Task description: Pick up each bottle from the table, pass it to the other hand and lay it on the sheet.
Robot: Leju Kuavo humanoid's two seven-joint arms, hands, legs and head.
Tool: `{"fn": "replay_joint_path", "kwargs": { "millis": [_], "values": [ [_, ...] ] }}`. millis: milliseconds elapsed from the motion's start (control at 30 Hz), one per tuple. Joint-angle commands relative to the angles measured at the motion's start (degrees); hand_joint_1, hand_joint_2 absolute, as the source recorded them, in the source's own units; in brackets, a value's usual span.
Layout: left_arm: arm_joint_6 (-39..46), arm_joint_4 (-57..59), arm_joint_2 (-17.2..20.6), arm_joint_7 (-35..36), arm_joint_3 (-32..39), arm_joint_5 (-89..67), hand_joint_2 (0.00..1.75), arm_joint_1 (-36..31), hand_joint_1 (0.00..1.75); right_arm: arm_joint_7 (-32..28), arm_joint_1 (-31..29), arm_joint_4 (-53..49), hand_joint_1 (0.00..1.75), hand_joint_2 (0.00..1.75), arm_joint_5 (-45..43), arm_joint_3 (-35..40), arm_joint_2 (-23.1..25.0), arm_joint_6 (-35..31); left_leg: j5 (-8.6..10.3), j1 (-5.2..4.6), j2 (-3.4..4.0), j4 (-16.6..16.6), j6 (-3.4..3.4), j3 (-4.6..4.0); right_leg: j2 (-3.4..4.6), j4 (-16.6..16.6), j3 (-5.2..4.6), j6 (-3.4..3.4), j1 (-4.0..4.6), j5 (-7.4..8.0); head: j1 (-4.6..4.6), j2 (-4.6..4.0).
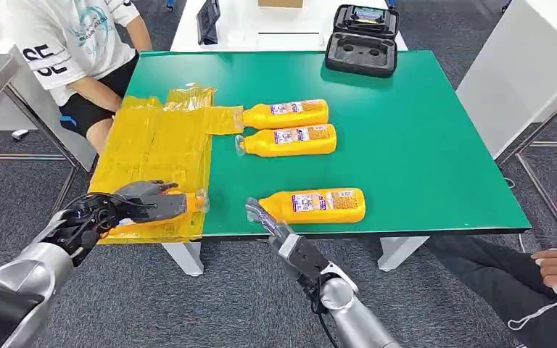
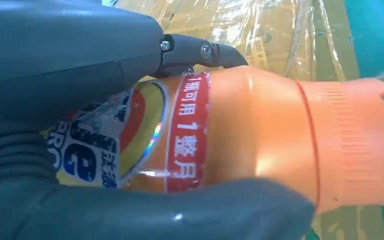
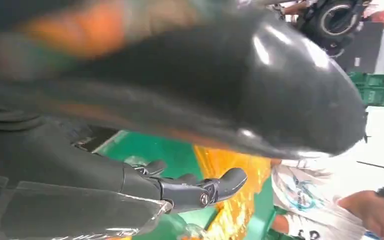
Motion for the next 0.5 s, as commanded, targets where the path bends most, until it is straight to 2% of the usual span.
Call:
{"fn": "replay_joint_path", "kwargs": {
  "millis": [33,500],
  "values": [
    [-0.48,0.98,1.28,-0.18,0.64,-0.21,0.0,-1.33,0.0,0.79,0.06,0.59,0.0,0.0,-0.36,-1.61,-0.05,0.21,-0.09,0.05,0.06,0.01,-0.07,0.16,0.05,-0.02,0.16,-0.06,0.05,-0.06,0.0,0.0],
    [0.44,-0.06,0.46,-1.5,2.03,1.13,0.0,-1.46,0.0,3.52,2.88,-1.74,0.0,0.0,1.12,-3.63,0.0,-0.52,-0.04,0.02,-0.03,-0.01,-0.05,0.08,-0.03,-0.02,0.09,-0.04,0.02,-0.04,0.0,0.0]
  ]
}}
